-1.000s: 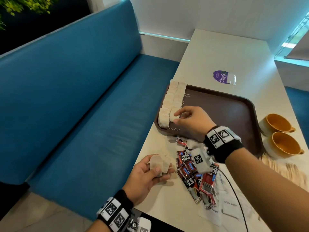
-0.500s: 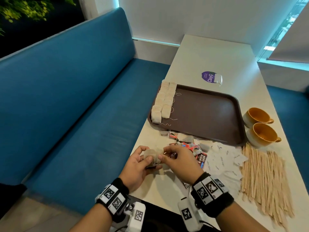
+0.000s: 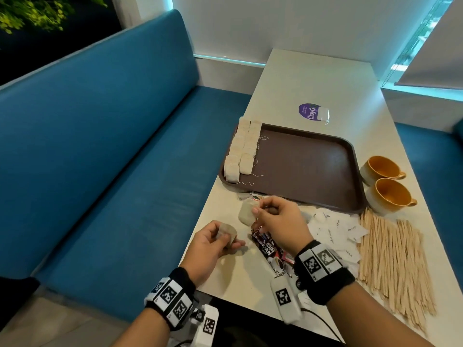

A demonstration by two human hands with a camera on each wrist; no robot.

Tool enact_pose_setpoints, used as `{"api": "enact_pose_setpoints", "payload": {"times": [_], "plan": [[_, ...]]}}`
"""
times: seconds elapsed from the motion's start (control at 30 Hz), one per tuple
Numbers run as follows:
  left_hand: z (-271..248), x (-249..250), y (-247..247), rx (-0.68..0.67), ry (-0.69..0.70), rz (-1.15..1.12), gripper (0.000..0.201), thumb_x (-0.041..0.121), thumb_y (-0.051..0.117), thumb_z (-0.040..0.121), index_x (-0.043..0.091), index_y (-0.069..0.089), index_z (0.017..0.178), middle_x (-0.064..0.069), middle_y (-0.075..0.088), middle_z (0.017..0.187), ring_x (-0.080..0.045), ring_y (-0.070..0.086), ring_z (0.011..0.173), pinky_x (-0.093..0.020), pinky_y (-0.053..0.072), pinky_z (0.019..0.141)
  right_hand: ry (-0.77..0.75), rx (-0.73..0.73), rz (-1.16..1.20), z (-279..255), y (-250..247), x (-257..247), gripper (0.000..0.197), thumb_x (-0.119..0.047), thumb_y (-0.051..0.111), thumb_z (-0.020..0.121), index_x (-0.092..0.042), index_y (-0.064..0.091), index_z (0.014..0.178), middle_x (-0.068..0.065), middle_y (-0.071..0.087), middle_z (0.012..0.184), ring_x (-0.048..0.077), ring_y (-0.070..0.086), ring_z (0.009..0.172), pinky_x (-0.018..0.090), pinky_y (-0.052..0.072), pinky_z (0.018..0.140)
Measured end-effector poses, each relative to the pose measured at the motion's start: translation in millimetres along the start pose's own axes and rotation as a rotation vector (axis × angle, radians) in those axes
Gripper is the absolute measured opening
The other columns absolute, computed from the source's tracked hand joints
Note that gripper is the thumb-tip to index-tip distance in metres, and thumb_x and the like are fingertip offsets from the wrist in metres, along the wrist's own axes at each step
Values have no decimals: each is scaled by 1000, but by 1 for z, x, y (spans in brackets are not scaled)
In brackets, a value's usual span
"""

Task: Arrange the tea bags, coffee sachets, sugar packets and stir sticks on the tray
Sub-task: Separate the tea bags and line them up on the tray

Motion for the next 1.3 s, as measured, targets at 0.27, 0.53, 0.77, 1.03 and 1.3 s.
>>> {"api": "enact_pose_setpoints", "payload": {"times": [0.27, 0.53, 0.77, 1.03, 1.3], "plan": [[11, 28, -20, 207, 85, 334, 12, 3, 63, 95, 8, 68, 85, -8, 70, 71, -26, 71, 71, -40, 59, 72, -23, 87, -122, 74, -27, -34, 9, -24, 60, 102, -16, 61, 103, 5, 74, 95, 14, 73, 69, 24, 57, 56], [13, 30, -34, 118, -23, 184, 10, 9, 72, 92, 0, 74, 95, -20, 76, 84, -23, 72, 77, -32, 52, 80, 79, -101, -365, 152, -1, -18, 14, -25, 65, 99, -11, 68, 99, 12, 76, 88, 26, 69, 75, 45, 61, 79], [15, 29, -31, 96, -49, 178, 10, 9, 68, 95, -1, 70, 92, -21, 75, 83, -24, 71, 76, -31, 50, 75, 66, -56, -474, 183, 4, -18, 13, -25, 72, 94, -15, 67, 88, 6, 70, 79, 21, 65, 70, 41, 62, 71], [14, 29, -32, 107, -25, 222, 9, 10, 70, 94, 1, 72, 91, -15, 76, 83, -22, 72, 78, -31, 52, 78, 14, -101, -529, 185, 7, -16, 21, -17, 86, 78, -24, 70, 90, -1, 63, 87, 16, 63, 73, 32, 61, 63], [28, 43, -39, 195, -93, 49, 9, 4, 67, 95, -2, 73, 93, -18, 77, 87, -28, 71, 85, -37, 57, 82, -72, -70, -549, 176, 11, -27, 22, -19, 85, 78, -29, 72, 93, -7, 60, 82, 9, 59, 71, 23, 45, 68]]}}
Point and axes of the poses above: each hand's wrist, its own z-axis towards the middle knuckle, its own y-axis out of the palm, x = y × z, the point moved 6 cm from there along z, towards the middle knuckle
